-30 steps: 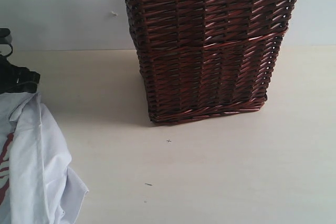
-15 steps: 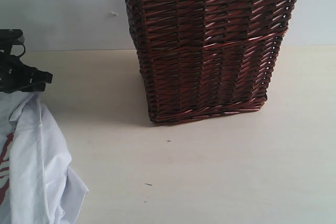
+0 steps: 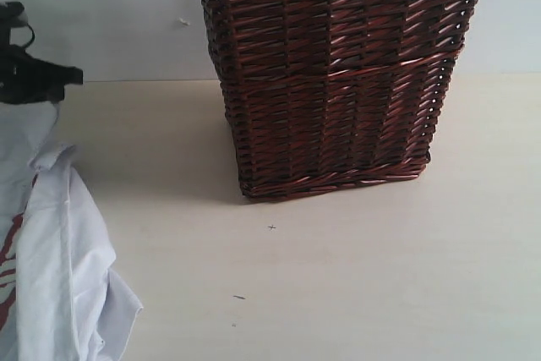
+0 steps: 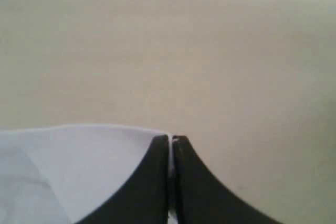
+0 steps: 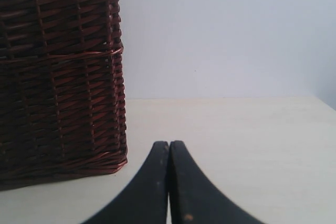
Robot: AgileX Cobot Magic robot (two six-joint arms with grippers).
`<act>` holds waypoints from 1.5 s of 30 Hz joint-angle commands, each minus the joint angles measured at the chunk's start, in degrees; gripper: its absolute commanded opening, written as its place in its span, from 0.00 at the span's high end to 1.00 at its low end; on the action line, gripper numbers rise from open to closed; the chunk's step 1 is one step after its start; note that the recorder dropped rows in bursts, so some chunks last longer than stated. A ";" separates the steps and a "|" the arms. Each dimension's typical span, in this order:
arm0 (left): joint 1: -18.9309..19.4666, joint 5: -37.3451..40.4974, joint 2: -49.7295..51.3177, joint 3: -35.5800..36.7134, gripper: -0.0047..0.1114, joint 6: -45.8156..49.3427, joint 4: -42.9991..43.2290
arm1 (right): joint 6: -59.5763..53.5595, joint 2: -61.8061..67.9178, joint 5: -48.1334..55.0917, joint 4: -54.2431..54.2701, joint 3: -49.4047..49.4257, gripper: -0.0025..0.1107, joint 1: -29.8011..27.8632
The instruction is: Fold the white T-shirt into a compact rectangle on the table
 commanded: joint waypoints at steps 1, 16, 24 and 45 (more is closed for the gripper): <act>-0.21 -0.54 -0.27 -5.78 0.96 -1.12 -5.03 | 0.04 -0.33 -0.46 0.17 0.24 0.98 -0.23; 0.71 -12.31 3.80 -7.11 0.47 -1.95 -8.39 | 0.04 -0.33 -0.46 0.17 0.24 0.98 -0.23; 0.71 7.06 1.20 -7.11 0.66 4.18 -7.04 | 0.04 -0.33 -0.46 0.17 0.24 0.98 -0.23; -12.50 40.29 -17.47 12.75 0.66 18.09 22.75 | 0.04 -0.33 -0.46 0.17 0.24 0.98 -0.23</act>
